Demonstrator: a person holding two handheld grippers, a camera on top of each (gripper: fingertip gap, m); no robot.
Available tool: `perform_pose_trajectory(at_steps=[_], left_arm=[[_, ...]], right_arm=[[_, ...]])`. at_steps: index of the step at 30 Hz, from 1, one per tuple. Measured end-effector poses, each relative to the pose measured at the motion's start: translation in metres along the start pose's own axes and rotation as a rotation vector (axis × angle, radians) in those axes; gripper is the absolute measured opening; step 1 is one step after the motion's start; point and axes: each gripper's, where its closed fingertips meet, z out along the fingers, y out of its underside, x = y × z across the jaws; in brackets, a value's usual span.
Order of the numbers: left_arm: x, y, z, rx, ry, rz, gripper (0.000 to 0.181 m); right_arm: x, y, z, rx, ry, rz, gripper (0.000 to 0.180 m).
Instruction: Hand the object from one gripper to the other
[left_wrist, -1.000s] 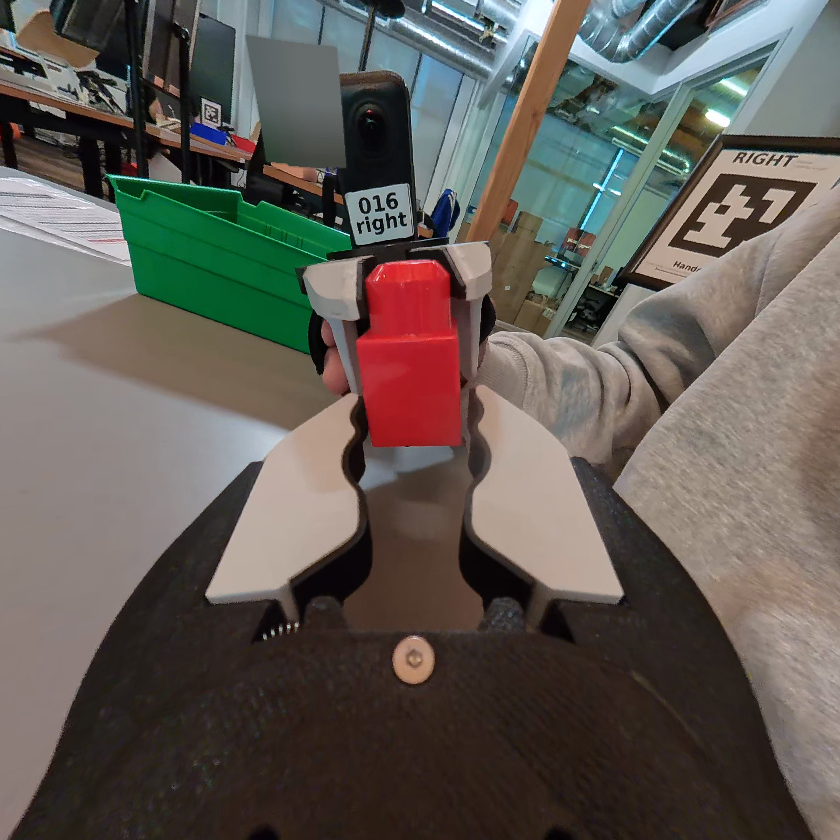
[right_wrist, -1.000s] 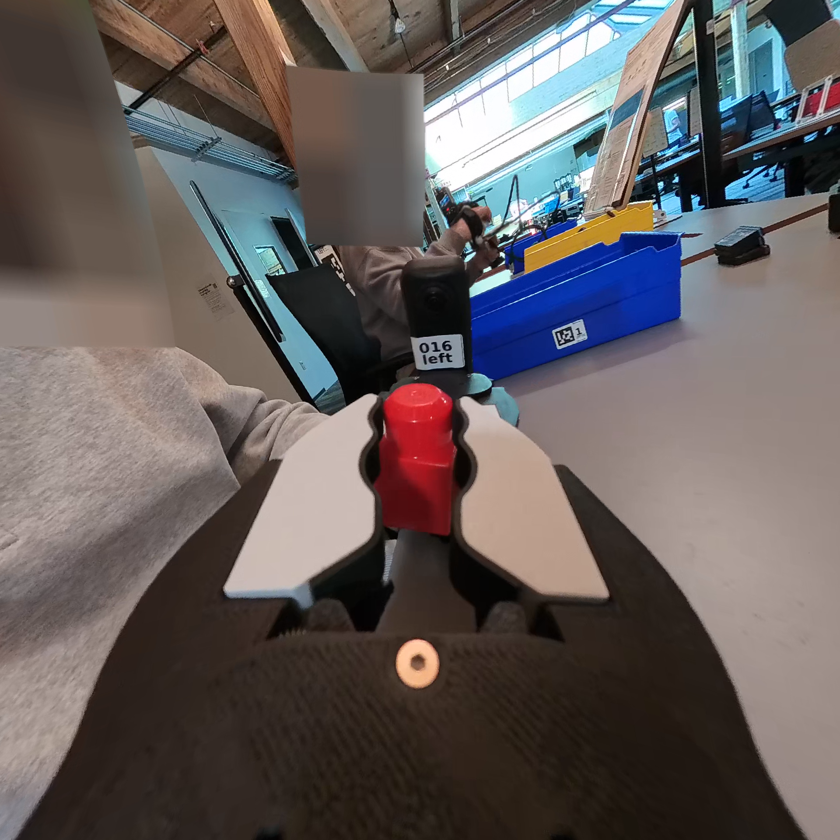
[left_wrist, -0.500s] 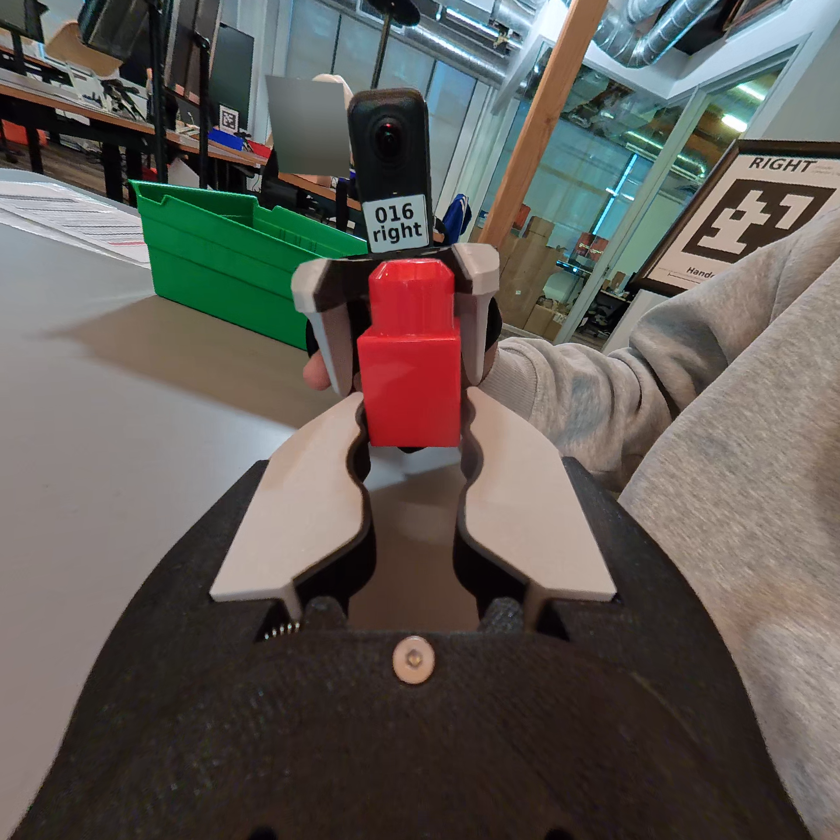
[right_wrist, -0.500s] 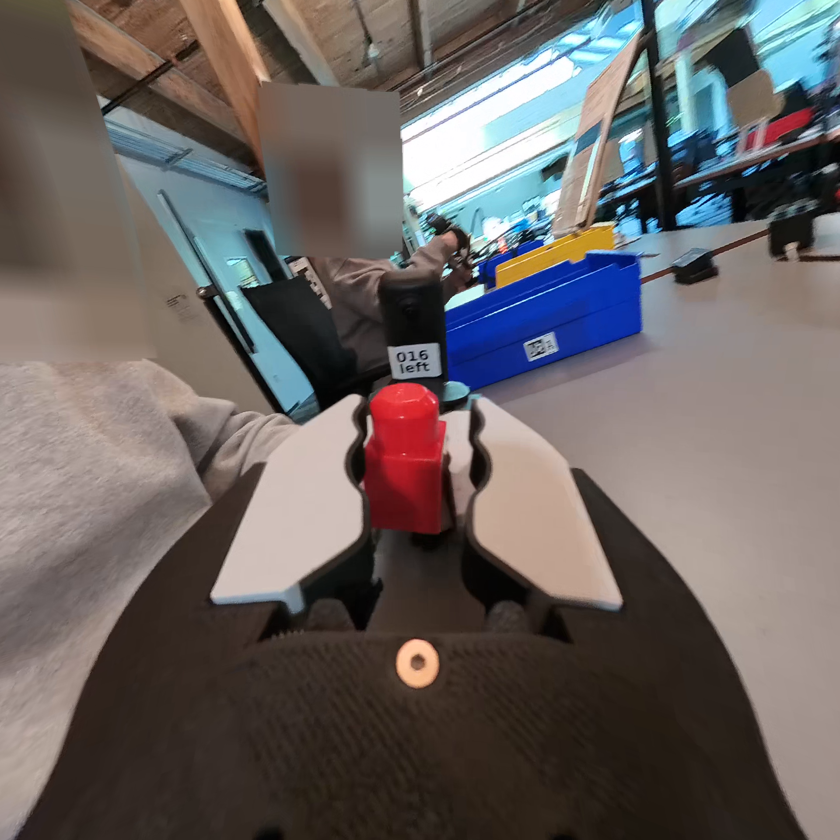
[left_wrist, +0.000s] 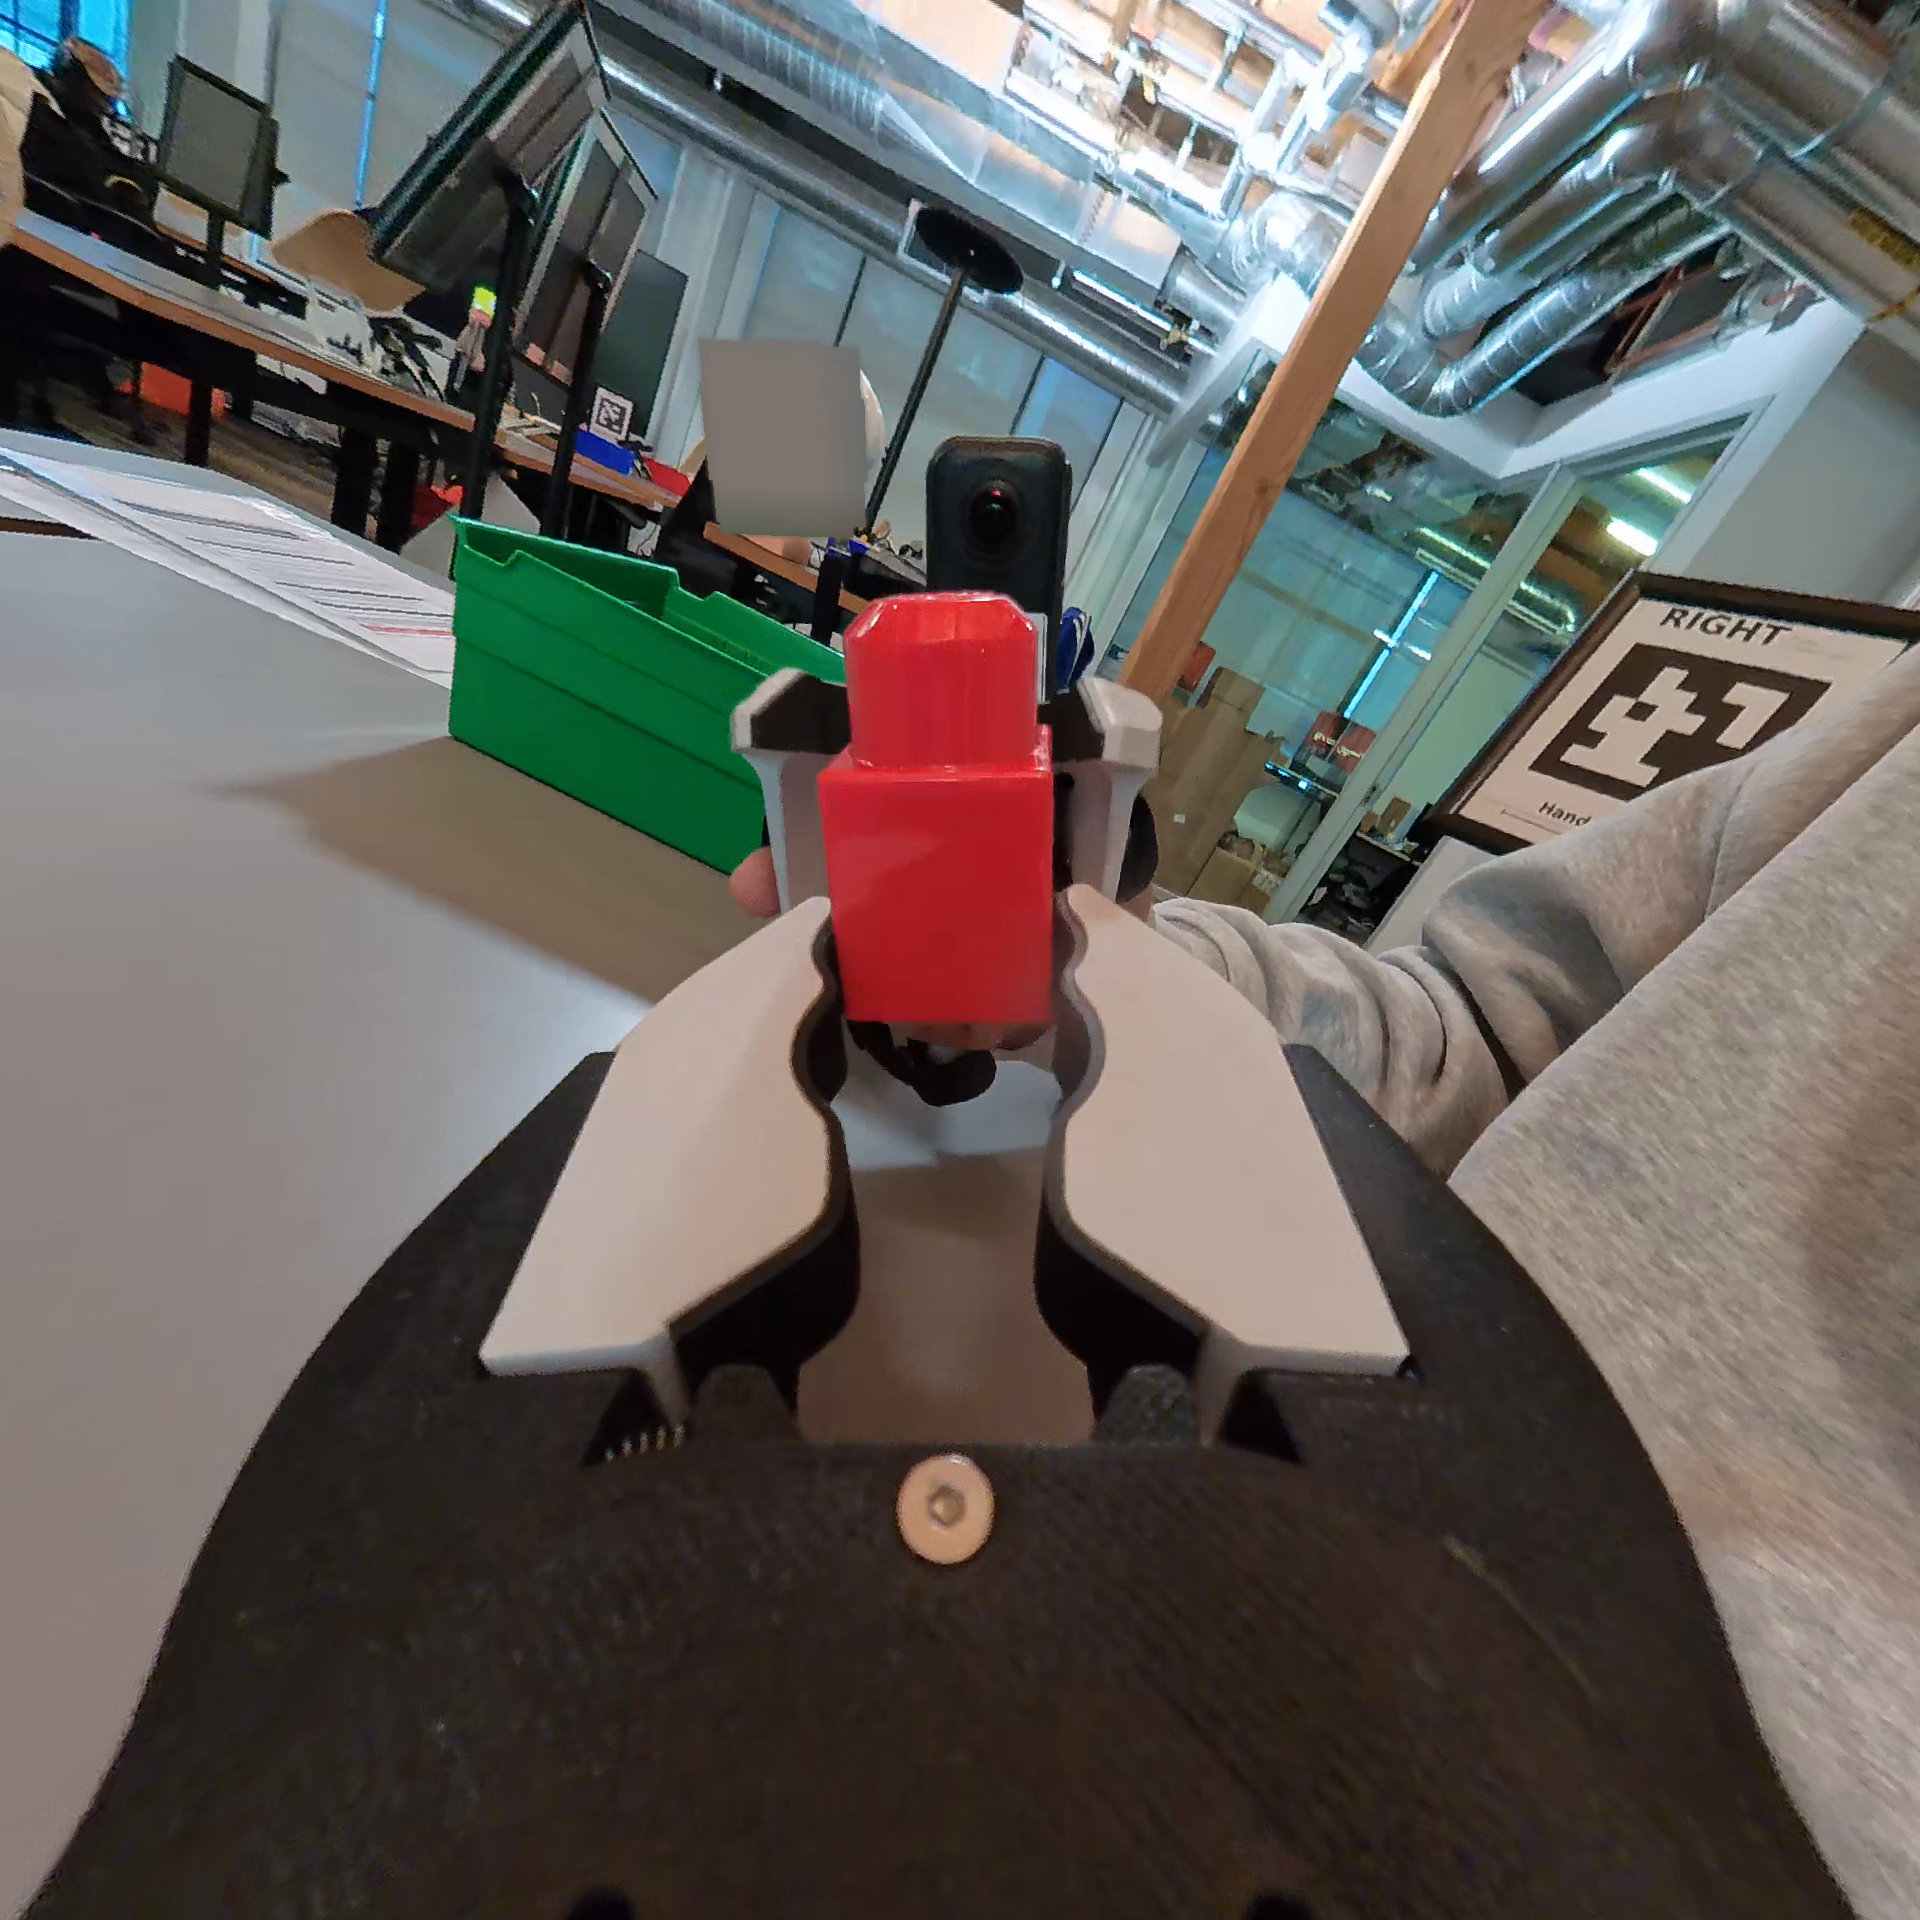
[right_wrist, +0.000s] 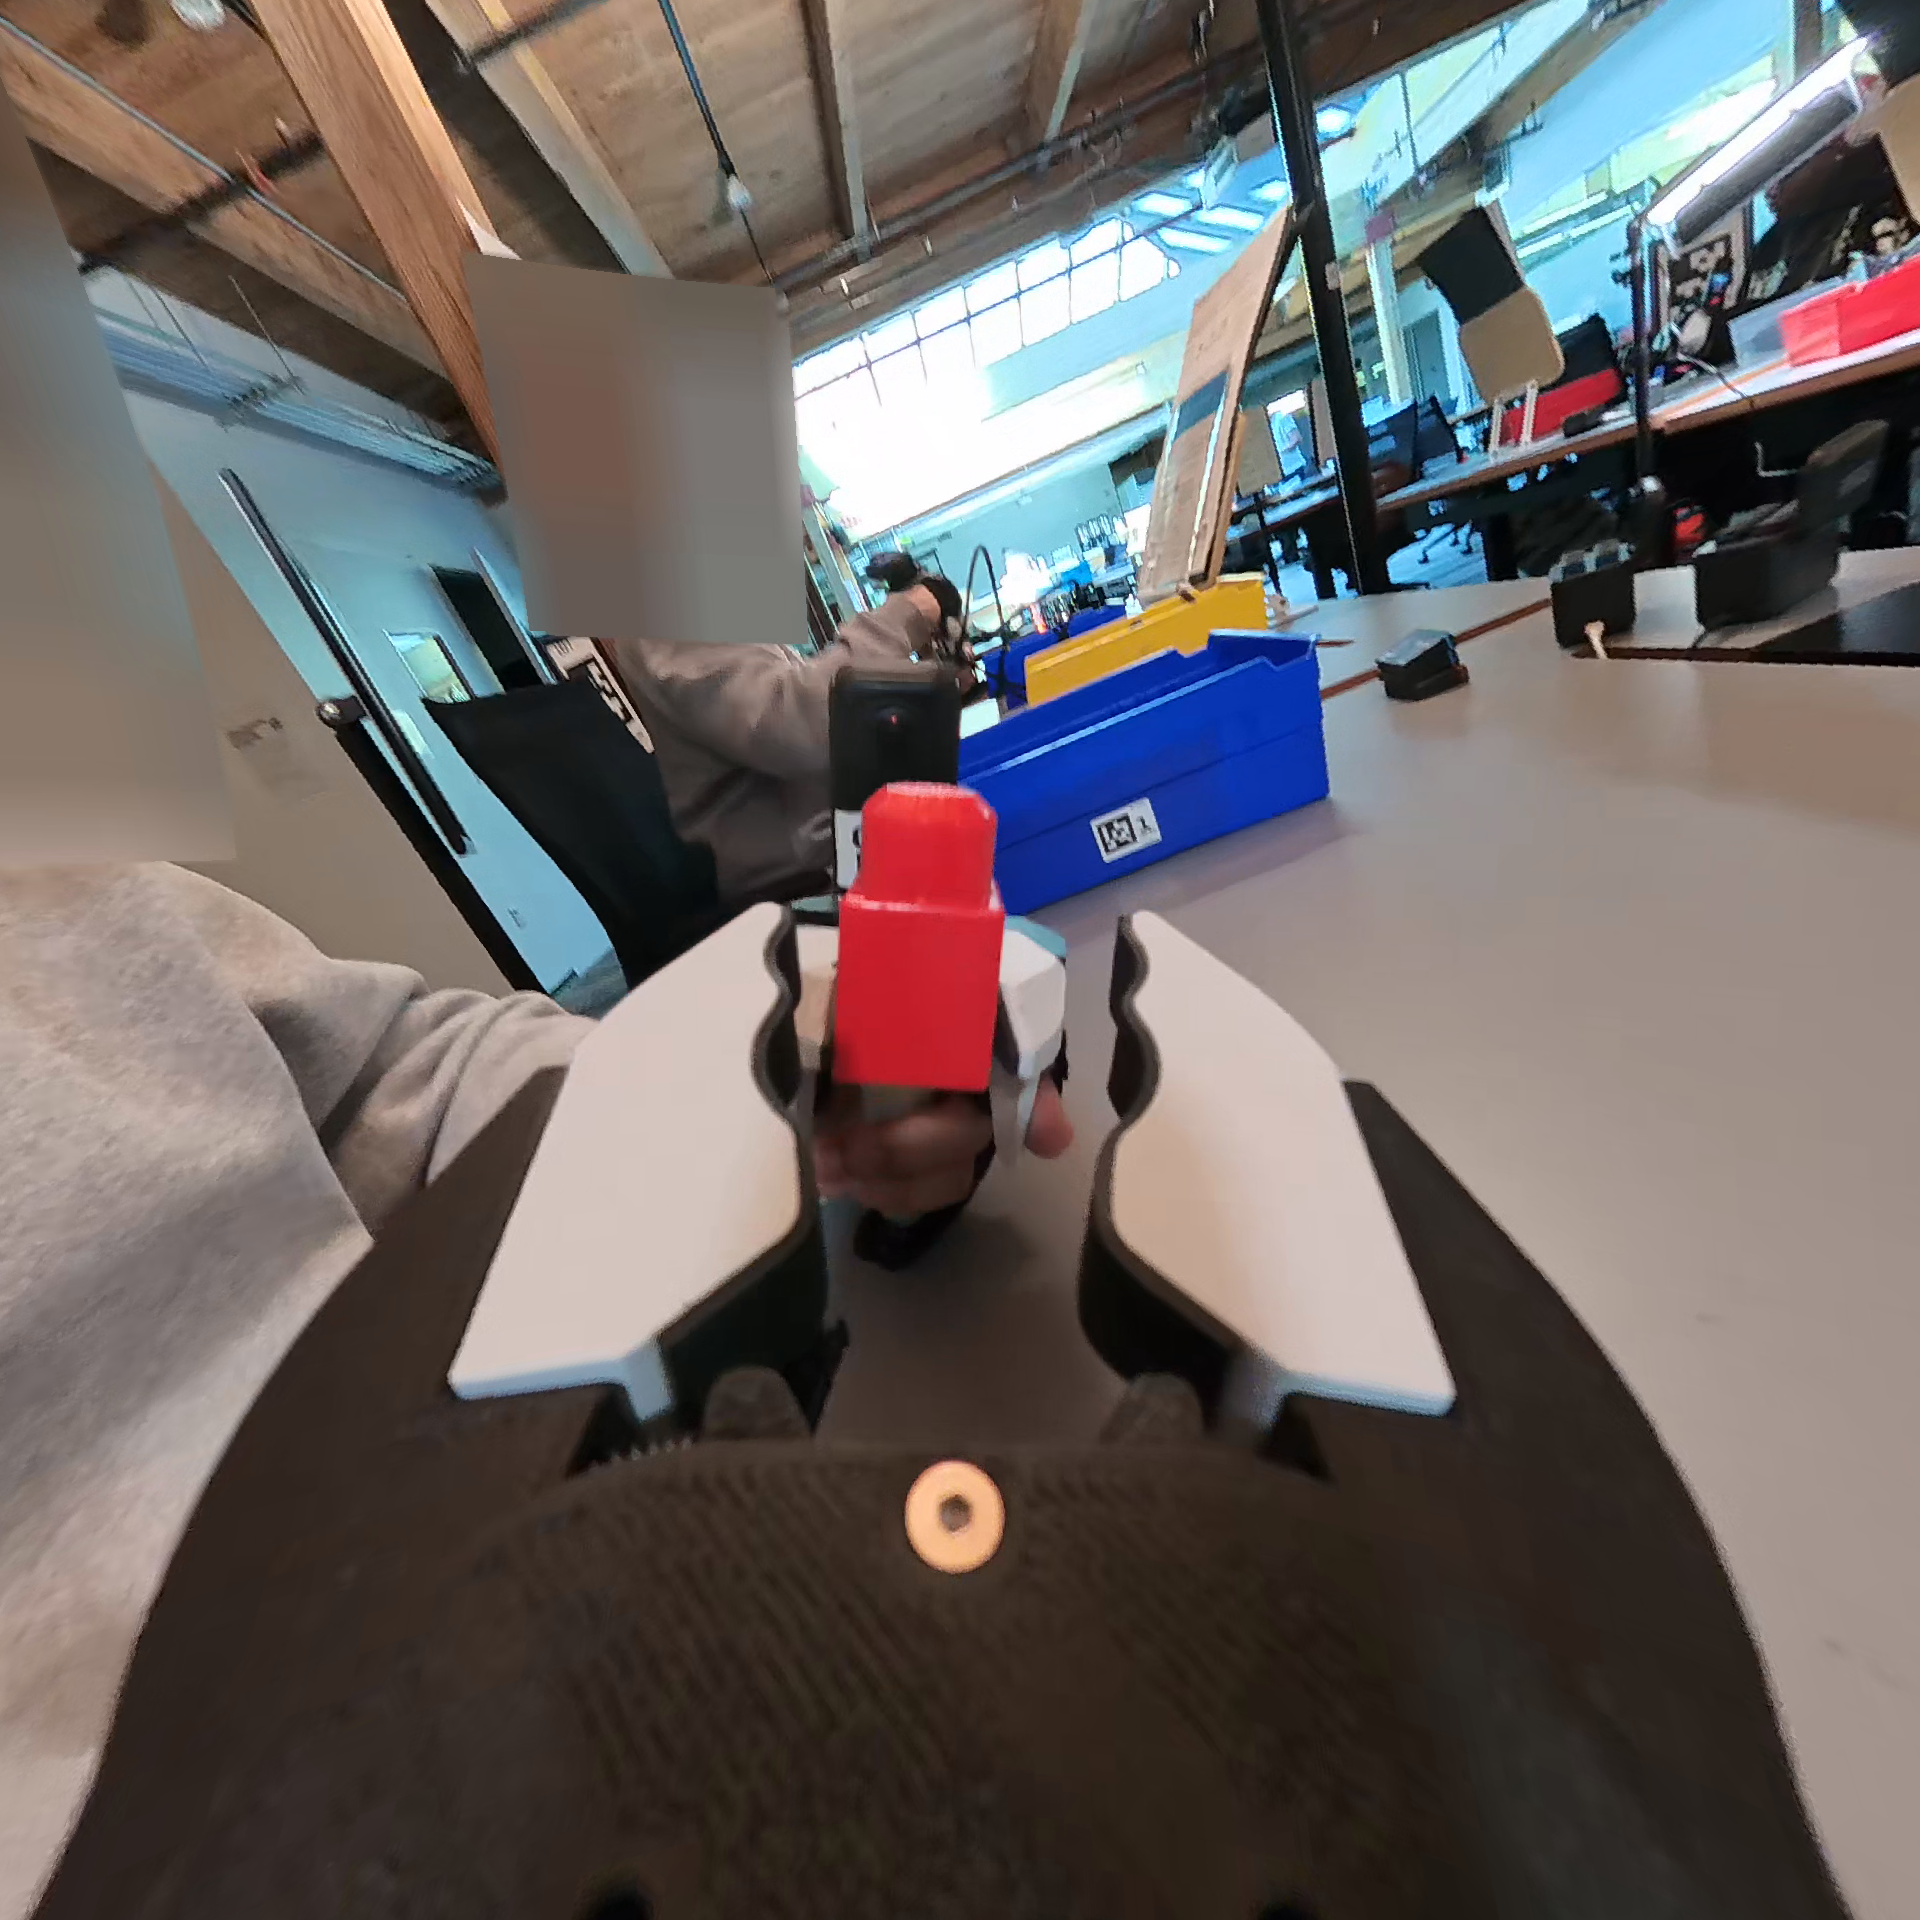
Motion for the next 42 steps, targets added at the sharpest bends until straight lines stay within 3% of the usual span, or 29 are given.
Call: perform_pose_trajectory(at_steps=[20, 36, 42], left_arm=[[0.001, 0.006, 0.003, -0.039, -0.017, 0.038, 0.038], [-0.004, 0.007, 0.003, -0.051, -0.067, 0.09, 0.038], [-0.007, 0.004, 0.002, -0.025, -0.082, 0.077, 0.051]], right_arm=[[-0.008, 0.018, 0.007, -0.113, -0.03, -0.027, 0.035], [-0.006, 0.02, 0.008, -0.136, 0.004, -0.048, 0.034], [-0.004, 0.012, 0.003, -0.089, 0.007, -0.022, 0.034]])
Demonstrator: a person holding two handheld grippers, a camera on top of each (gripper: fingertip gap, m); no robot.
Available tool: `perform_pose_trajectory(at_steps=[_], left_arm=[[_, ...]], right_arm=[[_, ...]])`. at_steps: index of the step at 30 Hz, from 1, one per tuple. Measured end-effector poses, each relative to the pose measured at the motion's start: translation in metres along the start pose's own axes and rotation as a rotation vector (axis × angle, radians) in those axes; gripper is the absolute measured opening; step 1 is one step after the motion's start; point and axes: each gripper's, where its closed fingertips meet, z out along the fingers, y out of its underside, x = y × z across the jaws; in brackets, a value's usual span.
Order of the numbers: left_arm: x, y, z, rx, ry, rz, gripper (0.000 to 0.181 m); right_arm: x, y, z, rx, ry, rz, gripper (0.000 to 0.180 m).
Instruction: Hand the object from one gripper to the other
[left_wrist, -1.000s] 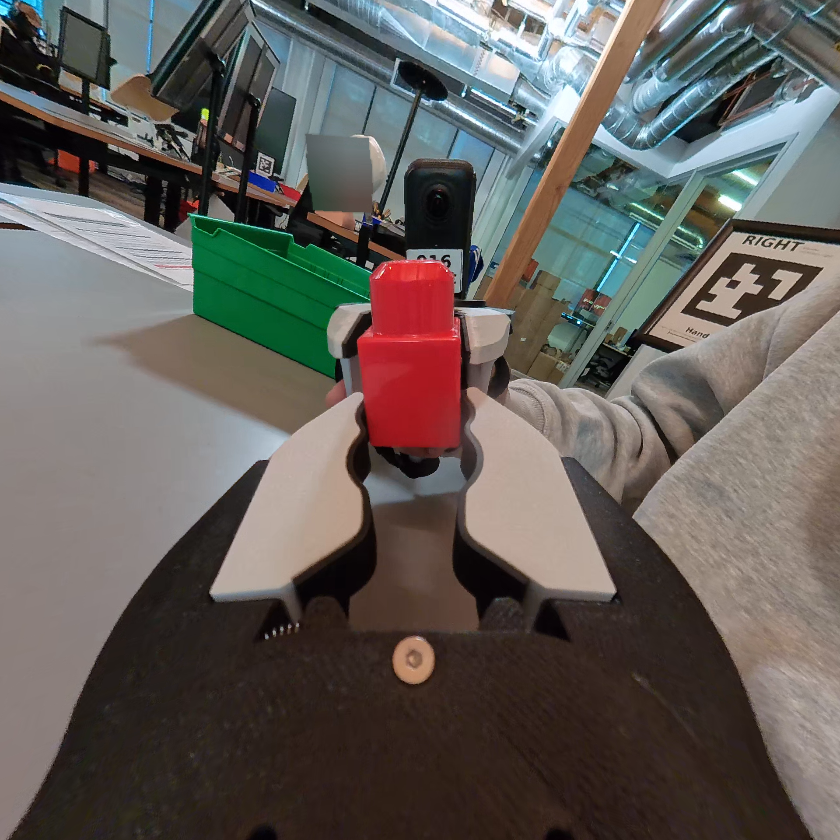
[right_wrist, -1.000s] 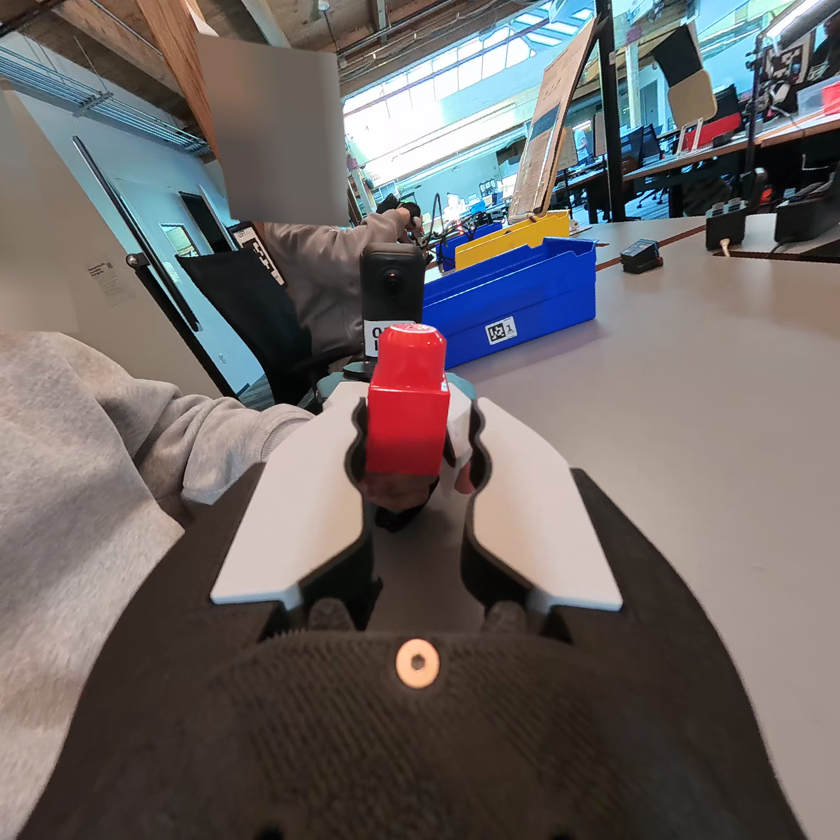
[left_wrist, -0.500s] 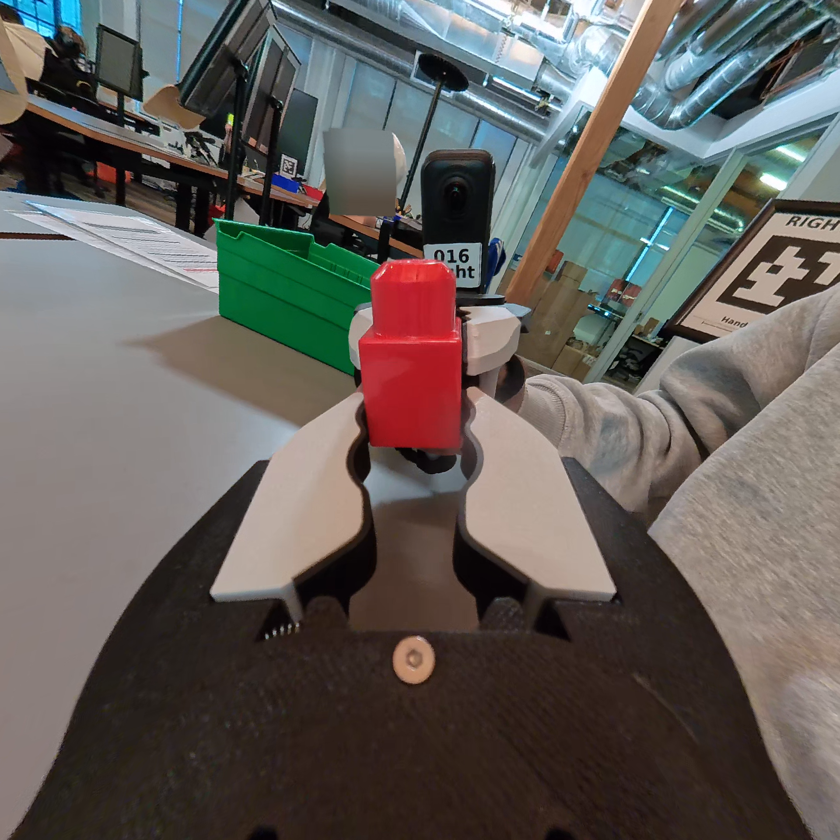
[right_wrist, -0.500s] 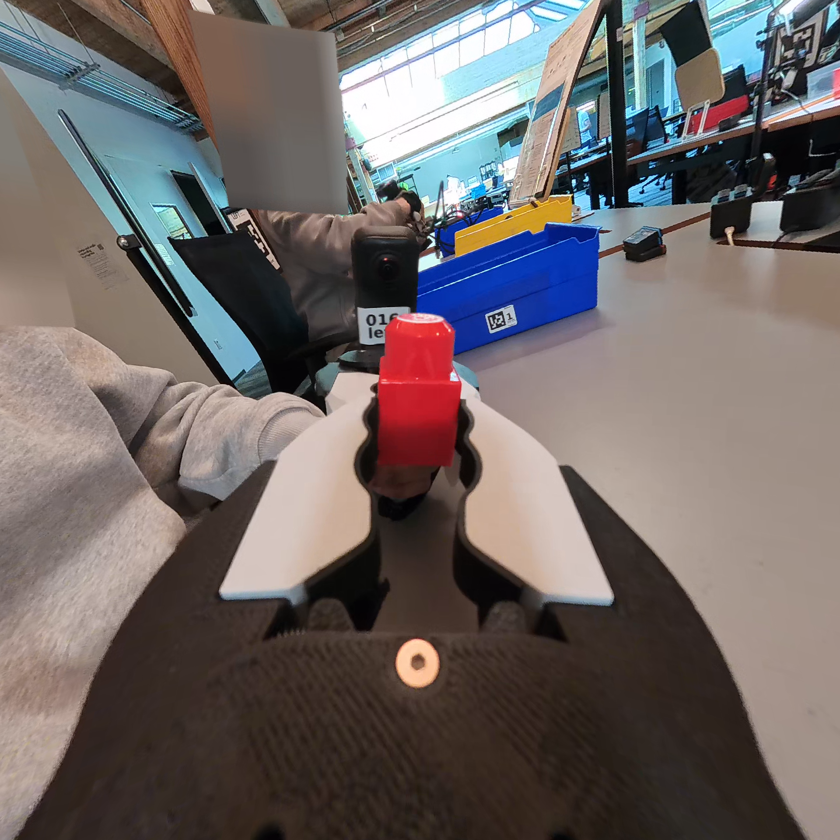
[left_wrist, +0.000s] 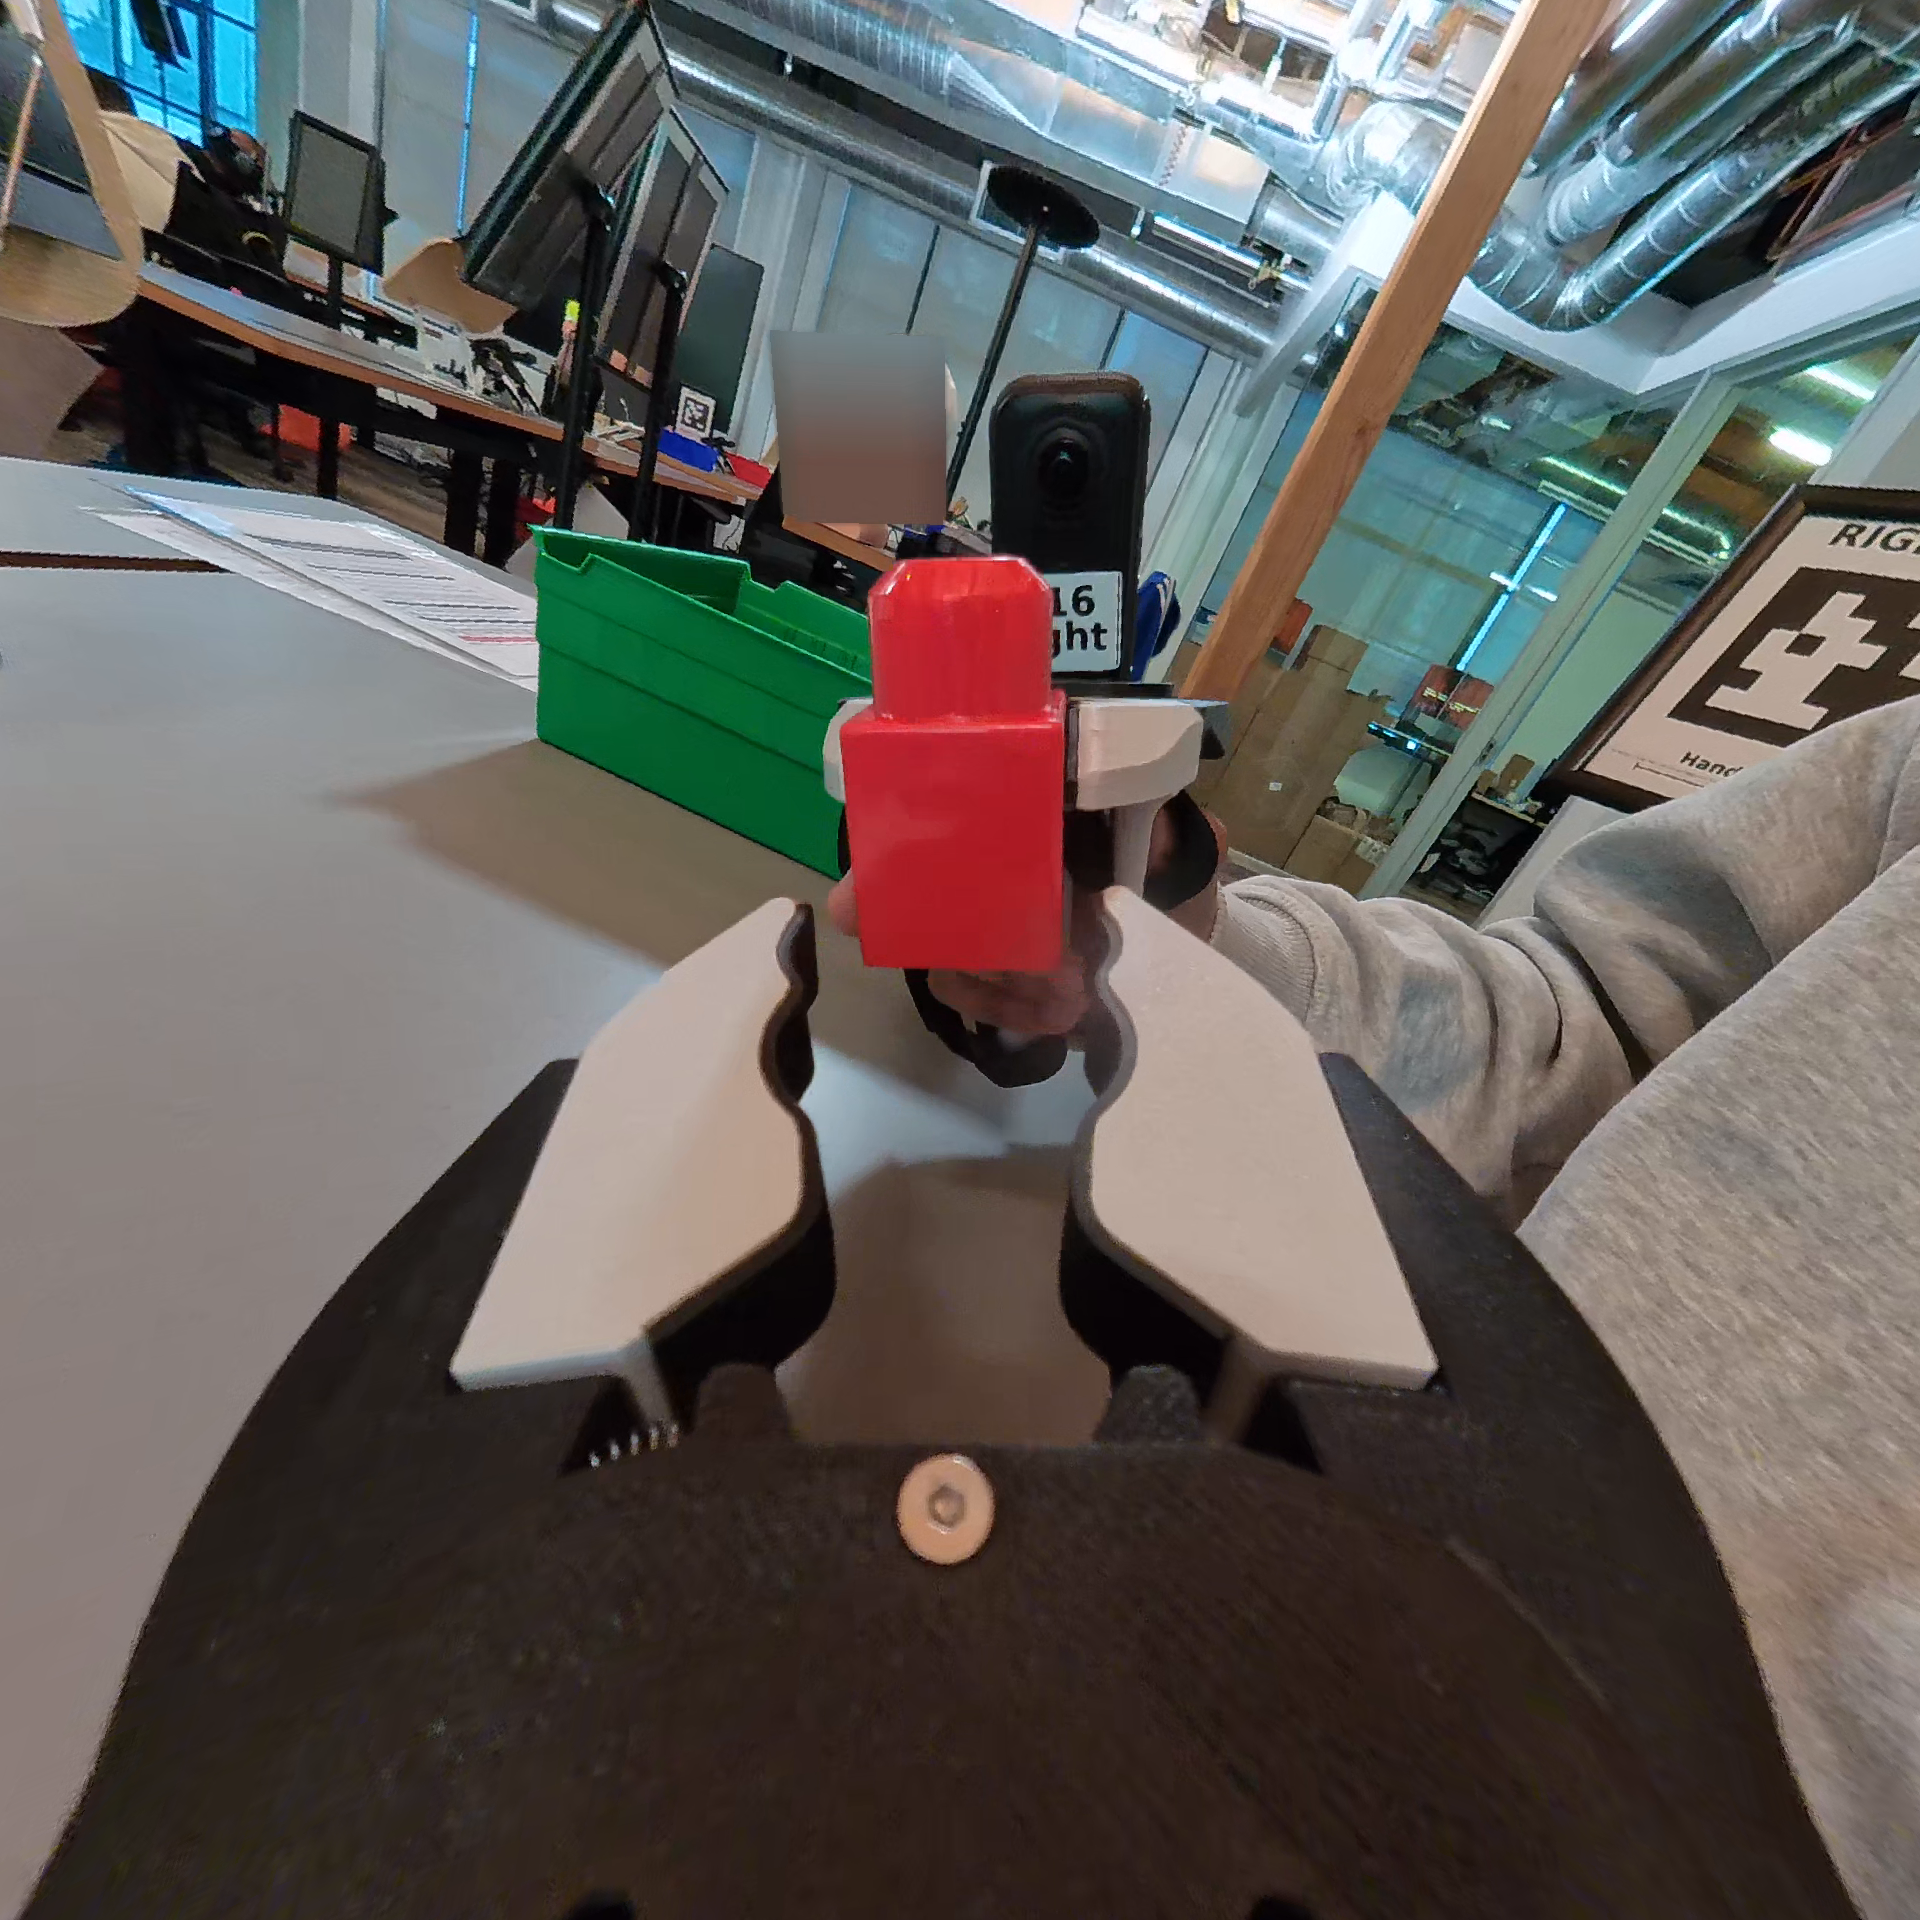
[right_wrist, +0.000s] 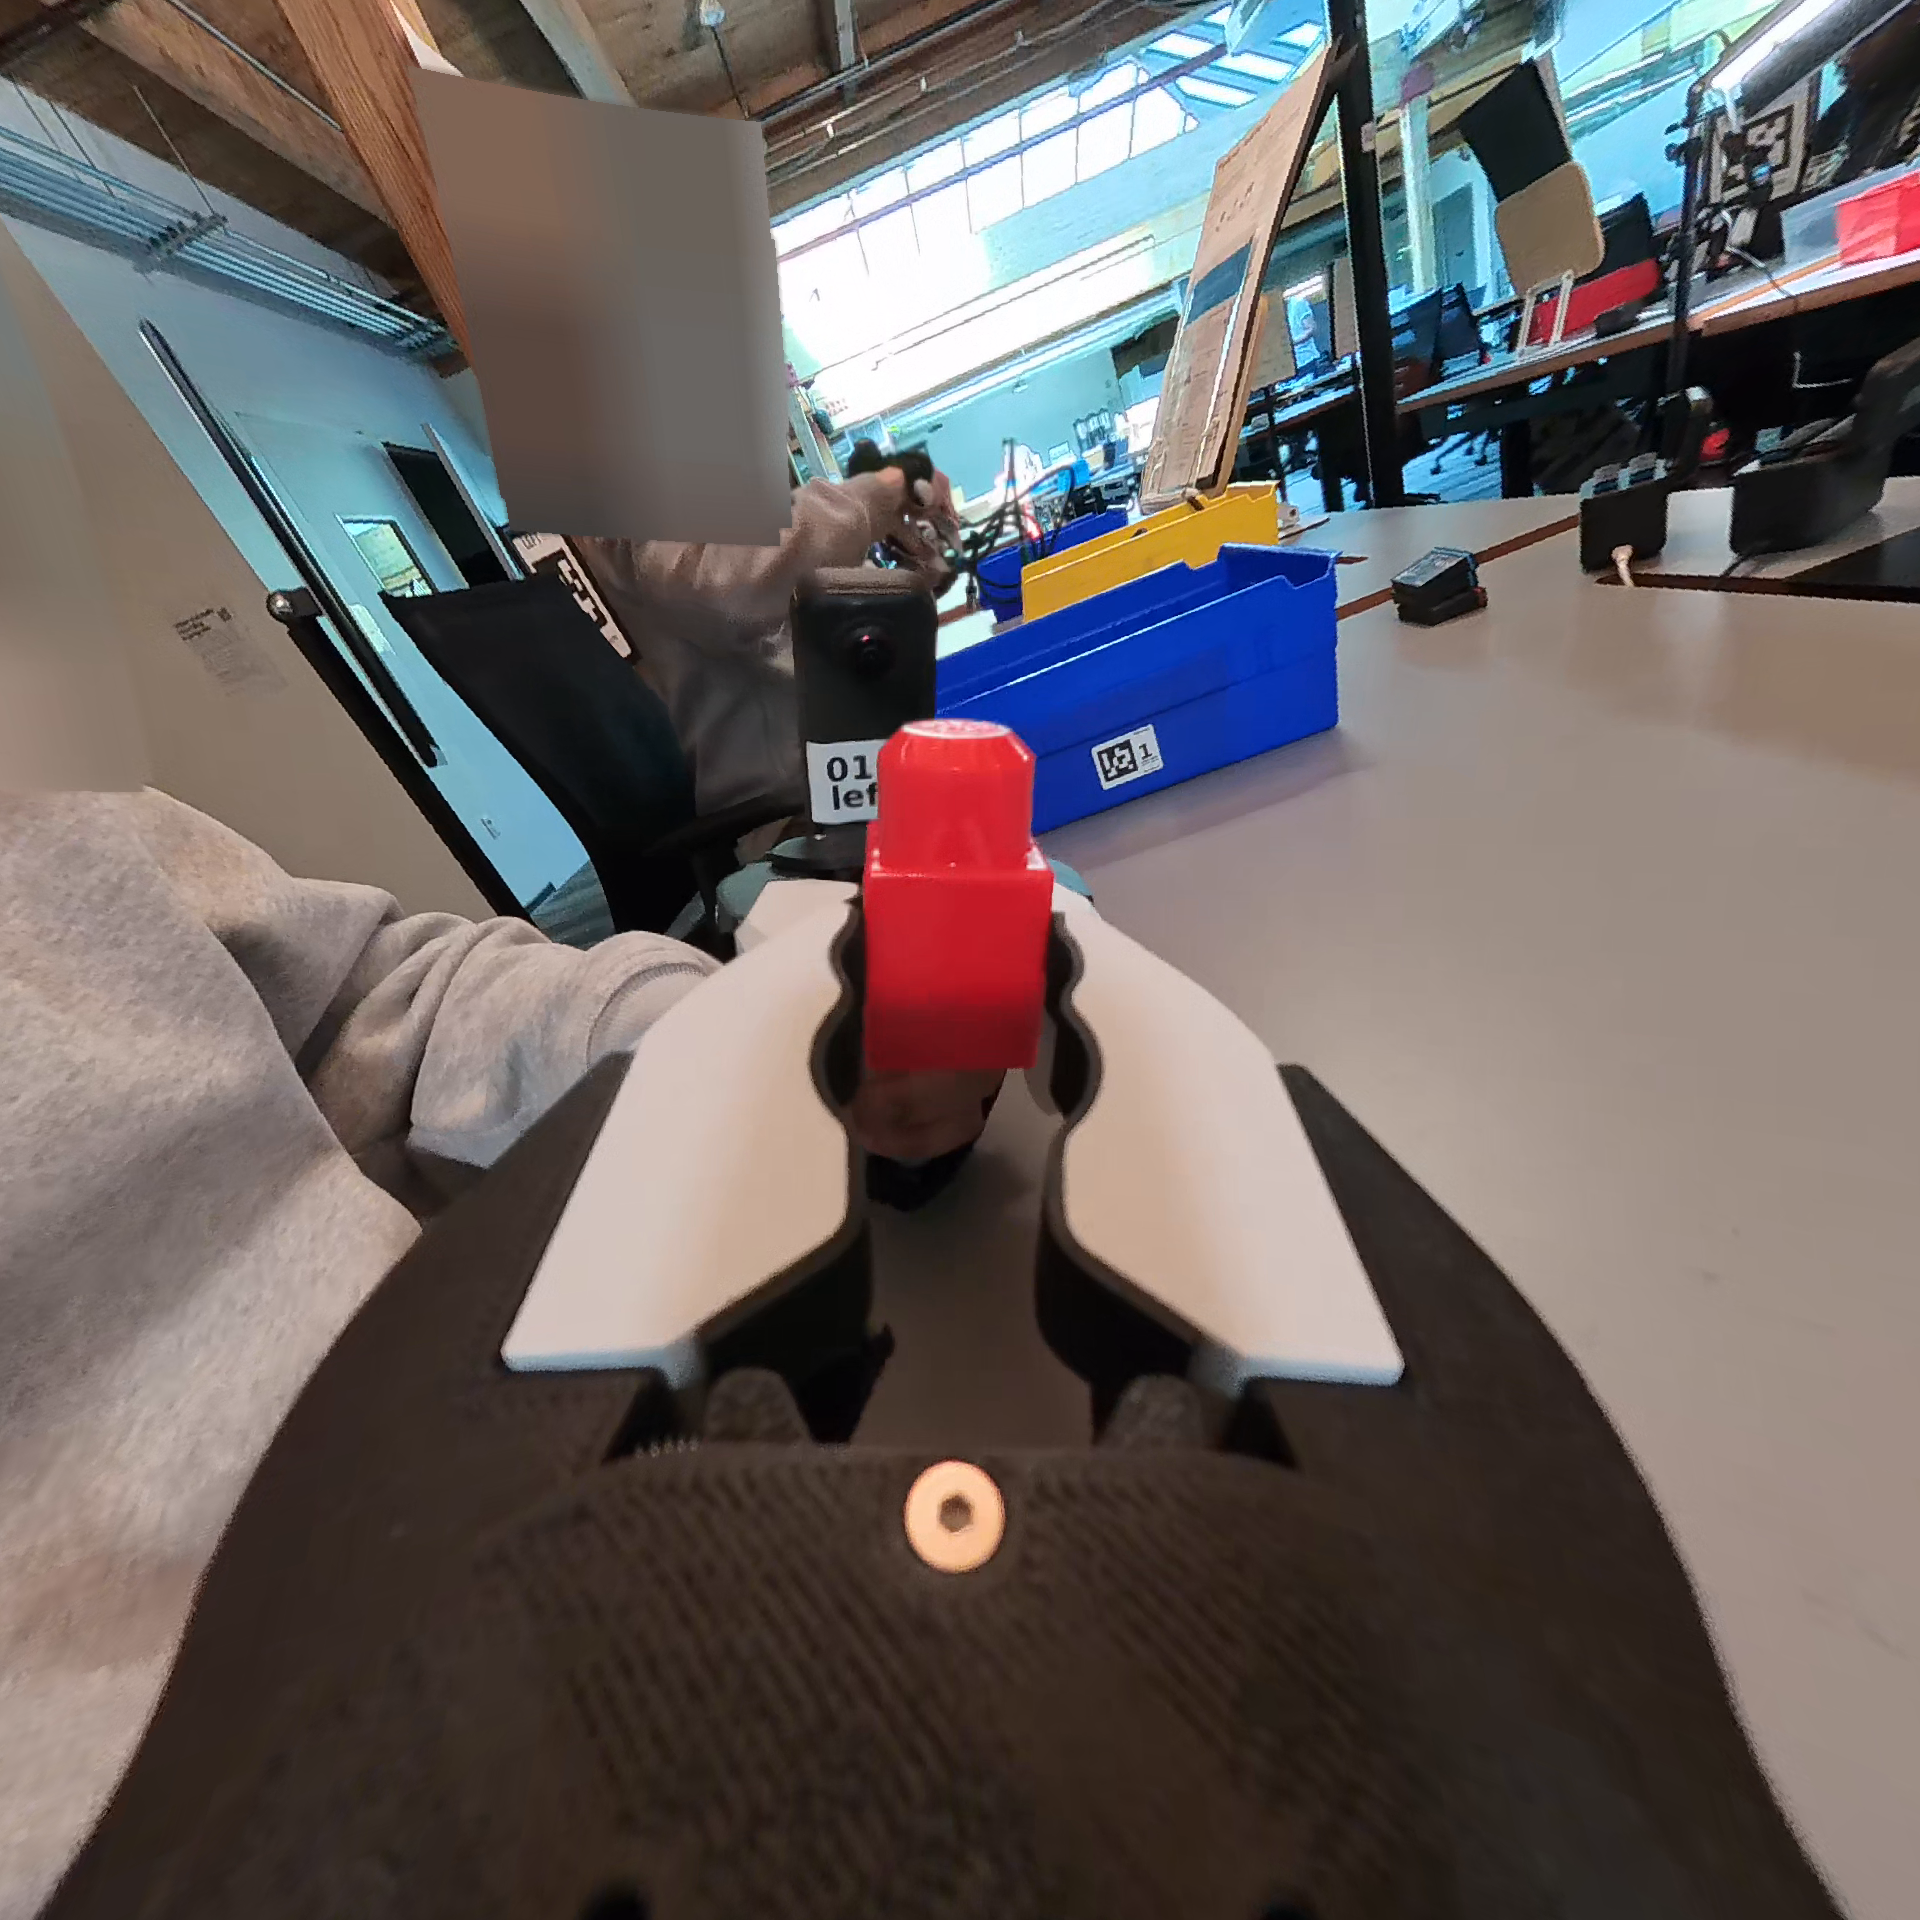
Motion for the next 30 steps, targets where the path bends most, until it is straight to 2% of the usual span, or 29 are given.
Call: perform_pose_trajectory(at_steps=[5, 8, 12, 19, 24, 30], left_arm=[[-0.004, -0.006, -0.002, 0.034, -0.033, 0.022, 0.061], [-0.008, -0.011, -0.005, 0.053, -0.09, 0.084, 0.072], [-0.01, -0.015, -0.007, 0.062, -0.149, 0.185, 0.077], [-0.004, -0.013, -0.004, 0.015, -0.24, 0.48, 0.099], [-0.008, 0.01, 0.005, -0.138, -0.313, 0.735, 0.101], [-0.002, 0.011, 0.007, -0.142, -0.322, 0.822, 0.09]], right_arm=[[0.005, -0.005, -0.004, 0.036, 0.006, 0.044, 0.034], [0.01, -0.007, -0.007, 0.049, 0.019, 0.079, 0.034], [0.016, -0.005, -0.01, 0.049, 0.026, 0.14, 0.034], [0.02, 0.005, -0.01, 0.028, -0.102, 0.476, 0.034], [0.007, 0.023, -0.003, -0.096, -0.208, 0.647, 0.033], [-0.006, 0.04, 0.006, -0.207, -0.23, 0.653, 0.034]])
